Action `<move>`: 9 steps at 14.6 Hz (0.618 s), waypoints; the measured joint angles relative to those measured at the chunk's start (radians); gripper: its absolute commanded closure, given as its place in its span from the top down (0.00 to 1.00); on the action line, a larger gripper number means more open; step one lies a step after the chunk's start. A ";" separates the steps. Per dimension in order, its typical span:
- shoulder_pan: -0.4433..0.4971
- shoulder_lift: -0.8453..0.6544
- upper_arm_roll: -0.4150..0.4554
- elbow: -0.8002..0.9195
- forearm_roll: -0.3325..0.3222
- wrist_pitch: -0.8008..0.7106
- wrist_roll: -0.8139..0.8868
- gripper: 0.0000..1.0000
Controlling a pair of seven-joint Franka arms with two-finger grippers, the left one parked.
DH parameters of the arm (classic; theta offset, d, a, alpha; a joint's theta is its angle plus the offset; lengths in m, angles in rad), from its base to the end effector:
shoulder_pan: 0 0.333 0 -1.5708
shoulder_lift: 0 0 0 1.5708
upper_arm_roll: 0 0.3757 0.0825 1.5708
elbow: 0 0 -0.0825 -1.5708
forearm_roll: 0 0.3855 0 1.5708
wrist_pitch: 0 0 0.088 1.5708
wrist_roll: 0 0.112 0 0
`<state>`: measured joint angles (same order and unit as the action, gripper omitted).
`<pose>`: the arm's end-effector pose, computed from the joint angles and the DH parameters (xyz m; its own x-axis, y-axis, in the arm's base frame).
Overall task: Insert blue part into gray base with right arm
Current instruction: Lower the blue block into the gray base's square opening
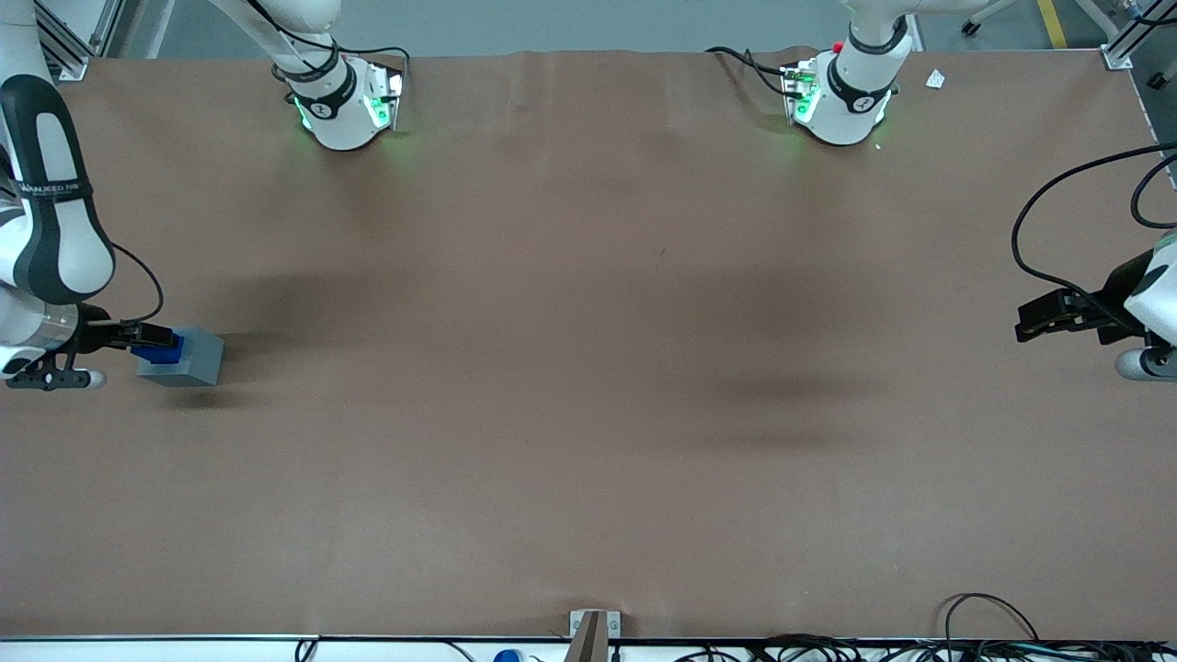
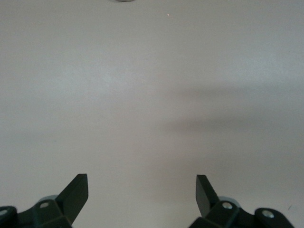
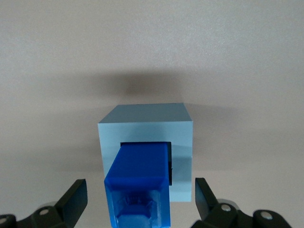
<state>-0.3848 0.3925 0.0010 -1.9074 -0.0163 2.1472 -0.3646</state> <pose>0.5860 -0.2375 0.3292 0.9892 -0.0060 -0.1464 -0.0125 -0.9990 -0.0433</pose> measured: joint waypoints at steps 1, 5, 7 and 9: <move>0.000 0.000 0.001 0.001 0.000 -0.001 0.000 1.00; 0.000 -0.003 0.002 0.011 0.001 -0.002 0.001 1.00; 0.000 -0.022 0.003 0.017 0.001 -0.022 0.001 1.00; 0.000 -0.058 0.004 0.021 0.002 -0.051 0.002 1.00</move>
<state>-0.3847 0.3345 0.0047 -1.8859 -0.0140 2.0961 -0.3630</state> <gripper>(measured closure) 0.000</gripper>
